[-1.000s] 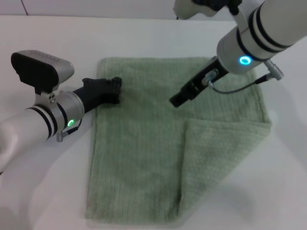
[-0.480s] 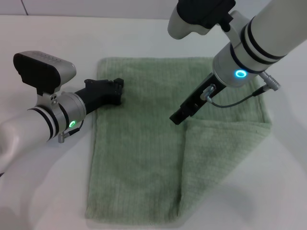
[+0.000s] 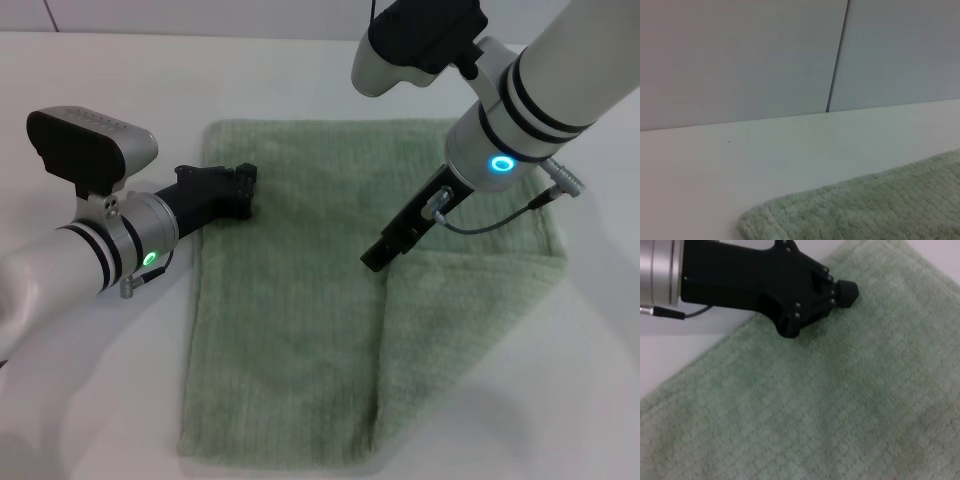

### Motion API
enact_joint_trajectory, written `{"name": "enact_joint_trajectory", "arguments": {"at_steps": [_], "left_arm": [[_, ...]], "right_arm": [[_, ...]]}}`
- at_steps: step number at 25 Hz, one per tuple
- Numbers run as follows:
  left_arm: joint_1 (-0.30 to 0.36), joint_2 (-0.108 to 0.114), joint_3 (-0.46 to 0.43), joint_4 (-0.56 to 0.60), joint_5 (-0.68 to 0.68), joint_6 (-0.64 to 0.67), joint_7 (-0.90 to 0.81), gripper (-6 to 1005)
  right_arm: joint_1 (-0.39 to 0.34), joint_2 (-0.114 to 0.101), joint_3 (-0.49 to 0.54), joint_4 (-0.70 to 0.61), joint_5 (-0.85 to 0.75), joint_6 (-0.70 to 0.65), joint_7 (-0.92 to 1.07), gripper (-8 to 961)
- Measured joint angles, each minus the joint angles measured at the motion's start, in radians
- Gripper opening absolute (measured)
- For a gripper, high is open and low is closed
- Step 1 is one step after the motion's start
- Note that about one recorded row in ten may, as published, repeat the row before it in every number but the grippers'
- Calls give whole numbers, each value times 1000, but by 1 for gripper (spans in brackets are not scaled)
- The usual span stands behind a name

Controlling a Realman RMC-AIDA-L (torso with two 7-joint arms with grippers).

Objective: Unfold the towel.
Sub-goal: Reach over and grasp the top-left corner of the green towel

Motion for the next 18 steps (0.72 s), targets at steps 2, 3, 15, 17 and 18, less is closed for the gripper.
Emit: {"name": "enact_joint_trajectory", "arguments": {"at_steps": [2, 3, 15, 17, 18], "left_arm": [[0, 0, 0, 0, 0, 0, 0, -1], [0, 0, 0, 0, 0, -1, 0, -1], [0, 0, 0, 0, 0, -2, 0, 0], [0, 0, 0, 0, 0, -2, 0, 0], [0, 0, 0, 0, 0, -2, 0, 0]], "right_arm": [[4, 0, 0, 11, 0, -5, -3, 784], [6, 0, 0, 20, 2, -8, -6, 784], [45, 0, 0, 100, 14, -10, -21, 784], [49, 1, 0, 107, 14, -9, -24, 784], [49, 1, 0, 107, 14, -9, -24, 784]]}}
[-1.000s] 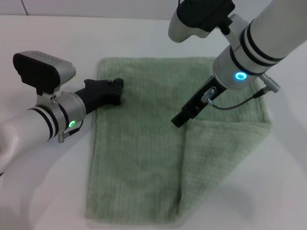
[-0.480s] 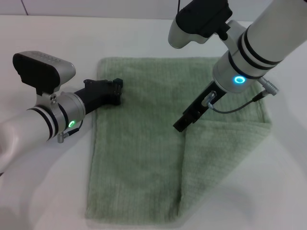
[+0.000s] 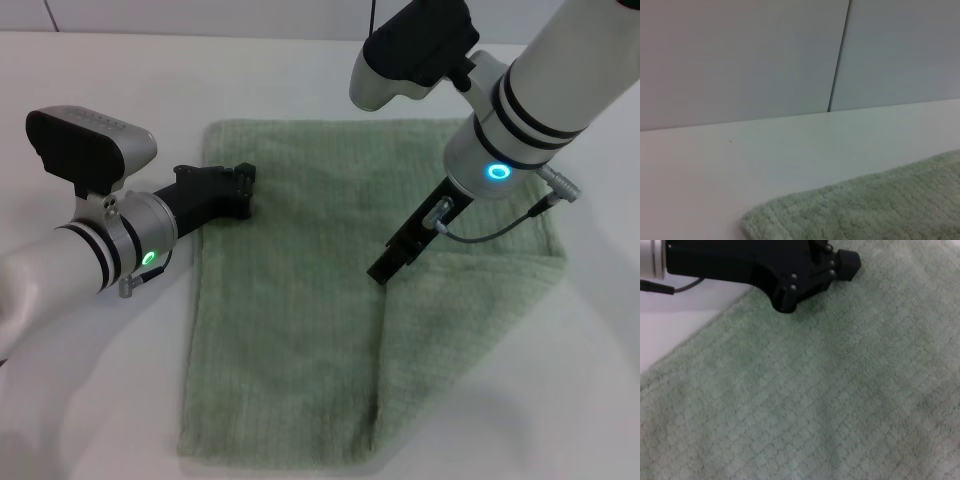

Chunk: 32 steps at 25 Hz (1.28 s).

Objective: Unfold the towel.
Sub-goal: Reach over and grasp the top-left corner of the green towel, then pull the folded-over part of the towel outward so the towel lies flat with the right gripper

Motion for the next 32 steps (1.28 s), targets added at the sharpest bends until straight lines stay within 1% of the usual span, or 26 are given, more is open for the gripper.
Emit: {"name": "enact_joint_trajectory", "arguments": {"at_steps": [20, 32], "left_arm": [[-5, 1, 0, 0, 0, 0, 0, -1], [-6, 1, 0, 0, 0, -7, 0, 0]], "right_arm": [[30, 2, 0, 68, 5, -9, -24, 781], [34, 3, 0, 77, 7, -8, -27, 725]]}}
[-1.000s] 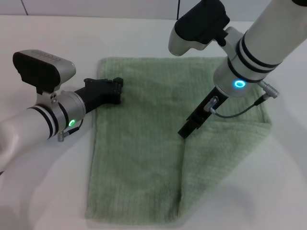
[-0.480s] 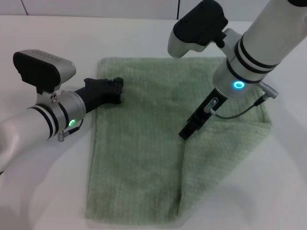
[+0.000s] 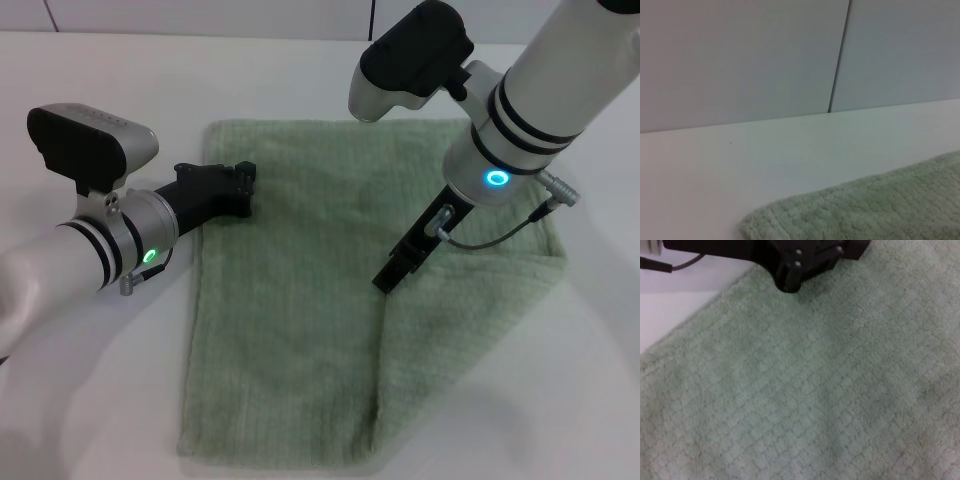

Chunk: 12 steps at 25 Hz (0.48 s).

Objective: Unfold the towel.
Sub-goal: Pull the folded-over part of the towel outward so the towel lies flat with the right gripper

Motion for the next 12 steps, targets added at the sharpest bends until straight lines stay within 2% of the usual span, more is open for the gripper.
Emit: {"name": "enact_joint_trajectory", "arguments": {"at_steps": [12], "left_arm": [[-2, 0, 0, 0, 0, -1, 0, 0]], "right_arm": [[8, 1, 0, 16, 0, 1, -6, 669]]}}
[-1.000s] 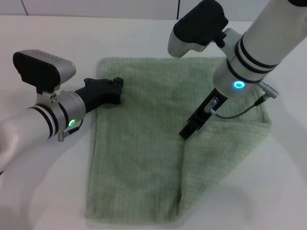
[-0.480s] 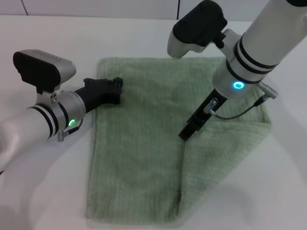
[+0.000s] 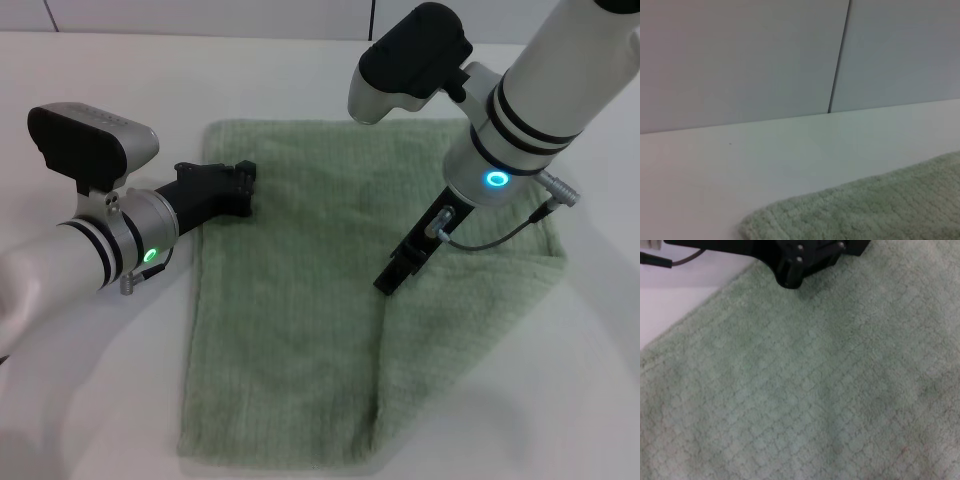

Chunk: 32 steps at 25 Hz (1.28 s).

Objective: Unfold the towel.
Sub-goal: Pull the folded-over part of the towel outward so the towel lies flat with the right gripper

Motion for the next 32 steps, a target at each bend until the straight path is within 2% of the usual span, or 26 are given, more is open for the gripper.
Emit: {"name": "enact_joint_trajectory", "arguments": {"at_steps": [11, 22, 27, 32], "left_arm": [[0, 1, 0, 0, 0, 0, 0, -1], [-3, 3, 0, 0, 0, 0, 0, -1], [-3, 3, 0, 0, 0, -1, 0, 0], [-3, 3, 0, 0, 0, -10, 0, 0]], "right_arm": [[17, 1, -13, 28, 0, -6, -1, 618], [32, 2, -23, 45, 0, -17, -9, 387], [37, 2, -28, 49, 0, -16, -38, 169], [39, 1, -29, 33, 0, -6, -51, 49]]}}
